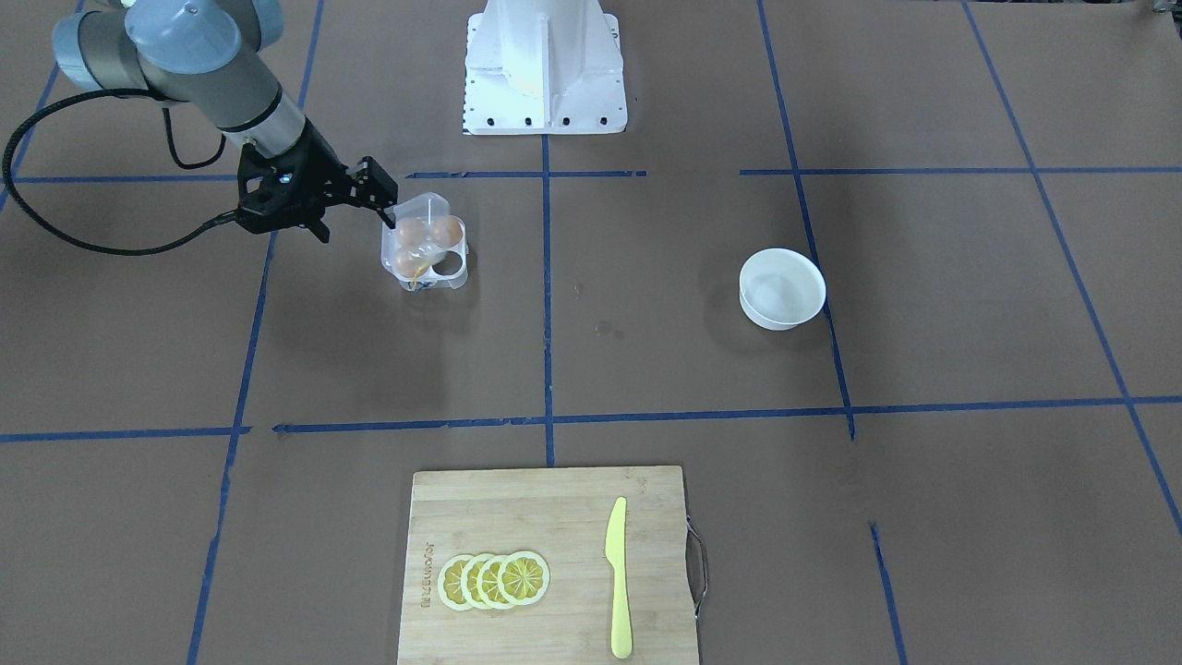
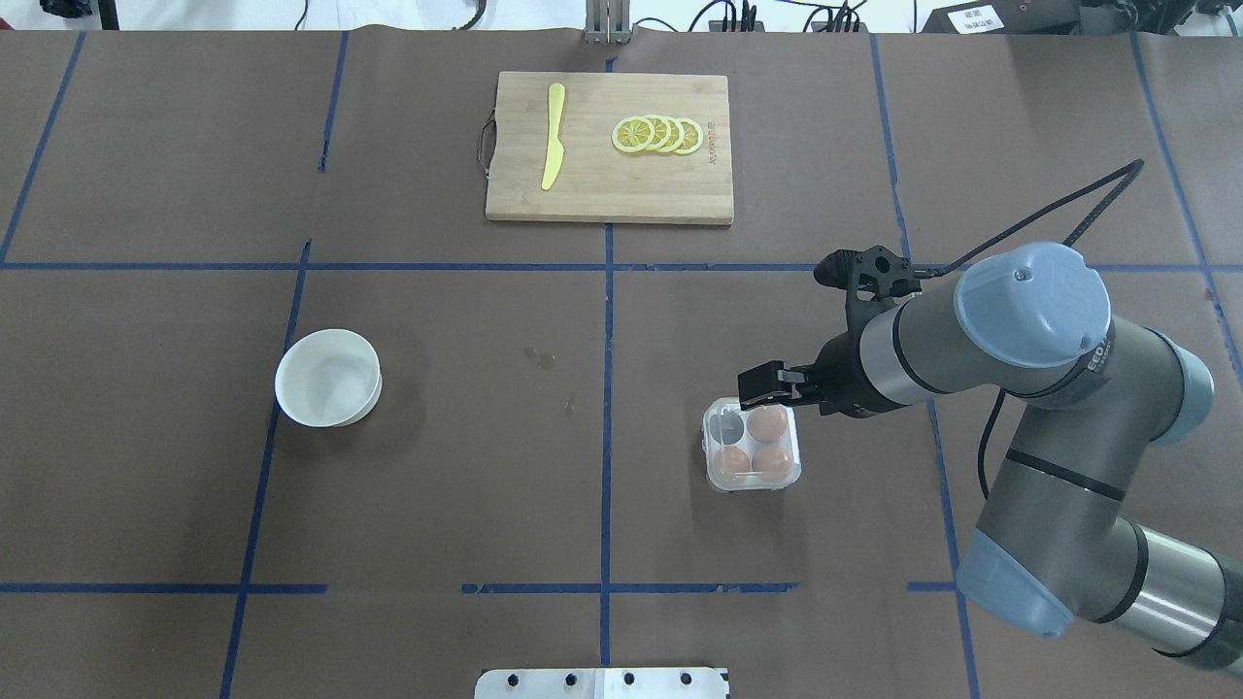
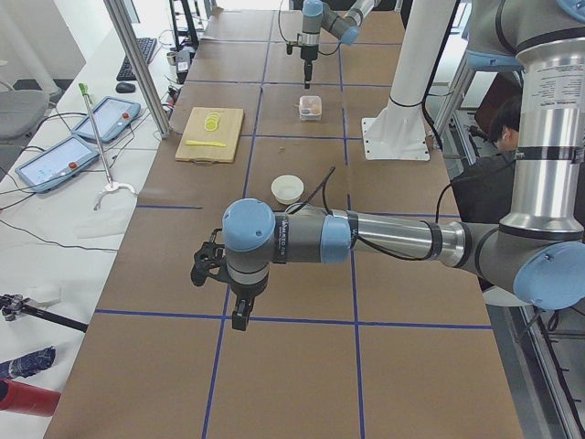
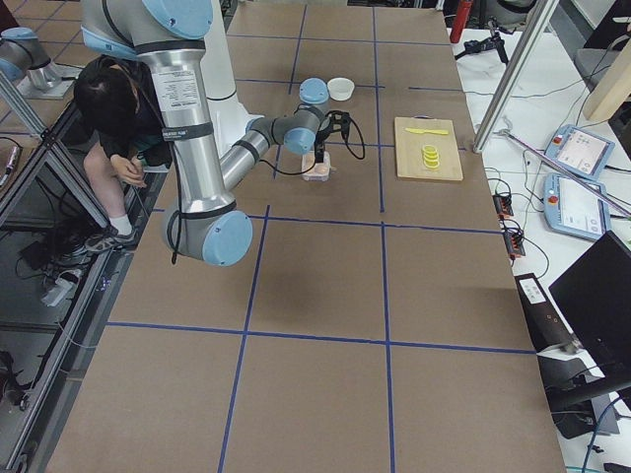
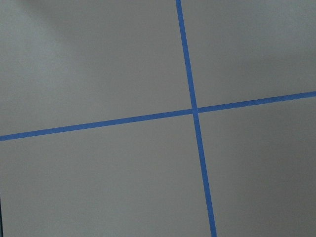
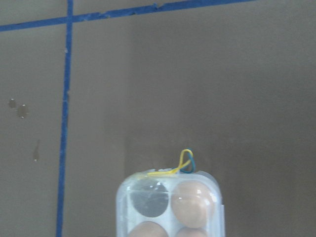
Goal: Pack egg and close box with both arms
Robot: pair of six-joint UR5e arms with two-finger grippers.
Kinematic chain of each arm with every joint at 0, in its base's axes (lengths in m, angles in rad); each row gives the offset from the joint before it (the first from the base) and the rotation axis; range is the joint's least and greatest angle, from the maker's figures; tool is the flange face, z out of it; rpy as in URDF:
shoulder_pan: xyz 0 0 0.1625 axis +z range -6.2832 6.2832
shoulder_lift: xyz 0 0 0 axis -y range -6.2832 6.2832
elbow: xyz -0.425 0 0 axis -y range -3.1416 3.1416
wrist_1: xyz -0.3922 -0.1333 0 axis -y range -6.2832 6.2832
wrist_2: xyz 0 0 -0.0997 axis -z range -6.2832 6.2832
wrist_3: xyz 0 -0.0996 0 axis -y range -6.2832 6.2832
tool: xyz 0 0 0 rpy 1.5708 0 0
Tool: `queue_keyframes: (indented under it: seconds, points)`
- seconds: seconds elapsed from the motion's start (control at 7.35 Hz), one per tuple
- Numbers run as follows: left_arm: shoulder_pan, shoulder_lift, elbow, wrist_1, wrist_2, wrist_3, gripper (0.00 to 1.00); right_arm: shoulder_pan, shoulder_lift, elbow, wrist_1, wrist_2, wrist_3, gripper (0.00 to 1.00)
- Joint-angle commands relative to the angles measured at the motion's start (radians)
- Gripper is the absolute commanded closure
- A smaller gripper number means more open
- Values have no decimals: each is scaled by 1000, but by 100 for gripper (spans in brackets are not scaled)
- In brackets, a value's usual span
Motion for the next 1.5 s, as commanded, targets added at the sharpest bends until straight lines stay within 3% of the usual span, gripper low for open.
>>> queue_keyframes:
  seconds: [0.0, 0.14, 0.41, 0.82, 1.23, 1.36]
  points:
    - [0, 1, 0, 0, 2, 7, 0, 4, 9, 2, -6, -1, 10, 0]
    - [0, 2, 0, 0, 2, 9, 0, 22, 6, 1, -19, 7, 7, 0]
    - [0, 1, 0, 0, 2, 9, 0, 76, 8, 8, -199, 13, -27, 0]
    - [3, 7, 1, -14, 2, 9, 0, 246, -78, 5, -334, 74, -397, 0]
    - [3, 8, 5, -15, 2, 9, 0, 572, -301, -10, -364, 171, -1004, 0]
    - [3, 8, 5, -14, 2, 9, 0, 674, -330, -15, -441, 171, -1191, 0]
